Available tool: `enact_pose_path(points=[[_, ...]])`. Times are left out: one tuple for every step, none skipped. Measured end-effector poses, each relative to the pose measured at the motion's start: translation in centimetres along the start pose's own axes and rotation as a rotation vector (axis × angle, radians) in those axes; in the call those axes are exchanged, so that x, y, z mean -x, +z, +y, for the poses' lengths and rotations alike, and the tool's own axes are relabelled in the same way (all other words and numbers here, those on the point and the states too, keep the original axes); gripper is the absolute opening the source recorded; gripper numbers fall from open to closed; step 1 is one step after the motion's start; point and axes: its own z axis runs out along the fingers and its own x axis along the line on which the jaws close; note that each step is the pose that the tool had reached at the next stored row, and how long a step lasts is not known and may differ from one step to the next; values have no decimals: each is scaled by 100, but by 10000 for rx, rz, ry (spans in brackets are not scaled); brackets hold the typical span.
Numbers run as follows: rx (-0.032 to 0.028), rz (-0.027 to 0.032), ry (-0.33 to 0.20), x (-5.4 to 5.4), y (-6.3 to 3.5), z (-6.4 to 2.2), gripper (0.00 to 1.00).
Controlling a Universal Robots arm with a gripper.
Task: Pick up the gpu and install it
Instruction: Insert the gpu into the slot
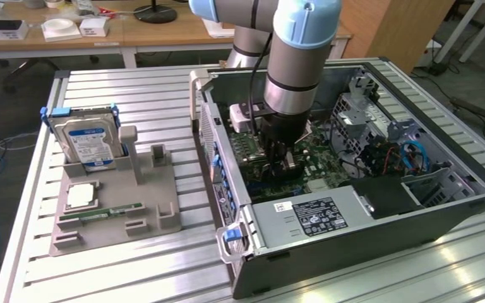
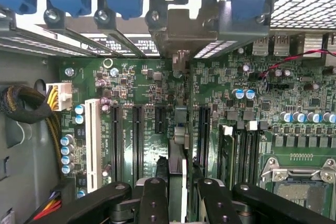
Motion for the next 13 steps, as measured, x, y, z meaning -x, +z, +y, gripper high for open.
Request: enact_pose_path(points=[[1, -2, 0, 0, 0, 0, 26], [-1, -1, 1, 0, 0, 0, 26], [11, -8, -1, 1, 0, 1, 26], [12, -9, 0, 1, 0, 1, 26], [12, -10, 0, 1, 1, 1, 26], [12, -10, -1, 1, 1, 1, 26], [12, -10, 0, 1, 1, 1, 26], [12, -10, -1, 1, 1, 1, 26], [12, -10, 0, 1, 1, 1, 26], [12, -10, 0, 1, 1, 1, 26], [4, -6, 1, 1, 1, 1, 26], [4, -6, 1, 1, 1, 1, 26], [4, -5, 0, 0, 1, 1, 26]])
